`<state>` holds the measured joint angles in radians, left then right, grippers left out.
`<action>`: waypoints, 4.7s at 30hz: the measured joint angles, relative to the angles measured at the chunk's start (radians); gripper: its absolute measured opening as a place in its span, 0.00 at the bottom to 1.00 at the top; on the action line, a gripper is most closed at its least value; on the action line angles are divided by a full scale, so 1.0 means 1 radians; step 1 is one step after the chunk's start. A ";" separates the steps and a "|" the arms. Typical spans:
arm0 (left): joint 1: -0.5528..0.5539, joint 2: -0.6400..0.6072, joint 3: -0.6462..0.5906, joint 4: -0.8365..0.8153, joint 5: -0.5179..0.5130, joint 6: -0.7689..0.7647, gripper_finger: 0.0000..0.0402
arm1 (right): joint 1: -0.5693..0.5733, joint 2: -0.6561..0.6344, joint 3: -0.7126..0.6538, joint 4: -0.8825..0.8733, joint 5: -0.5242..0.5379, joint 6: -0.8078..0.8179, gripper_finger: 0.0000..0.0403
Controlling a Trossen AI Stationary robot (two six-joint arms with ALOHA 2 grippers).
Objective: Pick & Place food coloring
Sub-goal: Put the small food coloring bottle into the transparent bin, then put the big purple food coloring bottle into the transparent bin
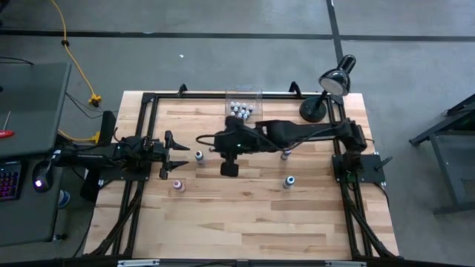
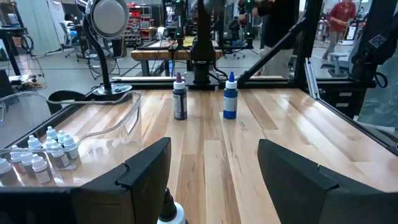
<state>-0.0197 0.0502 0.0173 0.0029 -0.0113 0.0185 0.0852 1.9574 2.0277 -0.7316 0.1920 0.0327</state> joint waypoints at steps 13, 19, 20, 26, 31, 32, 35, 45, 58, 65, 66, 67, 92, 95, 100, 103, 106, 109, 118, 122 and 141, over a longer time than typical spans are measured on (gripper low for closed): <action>0.000 0.000 0.000 0.000 0.000 0.000 0.59 | -0.136 -0.082 0.000 -0.051 0.077 0.098 0.10; 0.000 0.000 0.000 0.000 0.000 0.000 0.59 | -0.249 -0.083 -0.009 -0.169 0.073 0.146 0.10; 0.000 0.000 0.000 0.000 0.000 0.000 0.59 | -0.266 -0.083 -0.020 -0.188 0.081 0.151 0.10; 0.000 0.000 0.000 0.000 0.000 0.000 0.59 | -0.369 -0.083 -0.115 -0.238 0.054 0.180 0.10; 0.000 0.000 0.000 0.000 0.000 0.000 0.59 | -0.452 -0.083 -0.255 -0.168 0.003 0.198 0.10; 0.000 0.000 0.000 0.000 0.000 0.000 0.59 | -0.467 -0.083 -0.286 -0.140 -0.013 0.200 0.11; 0.000 0.000 0.000 0.000 0.000 0.000 0.59 | -0.507 -0.083 -0.383 -0.006 -0.078 0.231 0.11; 0.000 0.000 0.000 0.000 0.000 0.000 0.59 | -0.562 -0.072 -0.547 0.139 -0.131 0.307 0.12; 0.000 0.000 0.000 0.000 0.000 0.000 0.59 | -0.603 0.060 -0.467 0.081 -0.159 0.301 0.11; 0.000 0.000 0.000 0.000 0.000 0.000 0.59 | -0.631 0.067 -0.465 0.070 -0.156 0.301 0.12; 0.000 0.000 0.000 0.000 0.000 0.000 0.59 | -0.635 0.068 -0.465 0.070 -0.151 0.300 0.12; 0.000 0.000 0.000 0.000 0.000 0.000 0.59 | -0.637 0.068 -0.465 0.070 -0.146 0.300 0.12; 0.000 0.000 0.000 0.000 0.000 0.000 0.59 | -0.646 0.125 -0.465 0.109 -0.207 0.317 0.18; 0.000 0.000 0.000 0.000 0.000 0.000 0.59 | -0.646 0.125 -0.465 0.108 -0.214 0.316 0.18; 0.000 0.000 0.000 0.000 0.000 0.000 0.59 | -0.646 0.125 -0.465 0.108 -0.217 0.324 0.21; 0.000 0.000 0.000 0.000 0.000 0.000 0.59 | -0.646 0.125 -0.465 0.108 -0.217 0.325 0.24; 0.000 0.000 0.000 0.000 0.000 0.000 0.59 | -0.646 0.125 -0.465 0.106 -0.217 0.325 0.29; 0.000 0.000 0.000 0.000 0.000 0.000 0.59 | -0.645 0.120 -0.465 0.098 -0.204 0.325 0.33; 0.000 0.000 0.000 -0.001 -0.001 0.001 0.59 | -0.651 0.033 -0.465 0.046 -0.151 0.301 0.46; 0.000 0.000 0.000 -0.001 -0.015 0.003 0.59 | -0.650 -0.028 -0.465 0.040 -0.146 0.300 0.49; 0.000 0.000 0.000 -0.001 -0.017 0.002 0.59 | -0.519 -0.389 -0.465 -0.241 -0.137 -0.022 0.50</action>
<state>-0.0196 0.0502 0.0170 0.0021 -0.0280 0.0208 -0.4339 1.5681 1.5623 -0.9721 0.0552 0.0107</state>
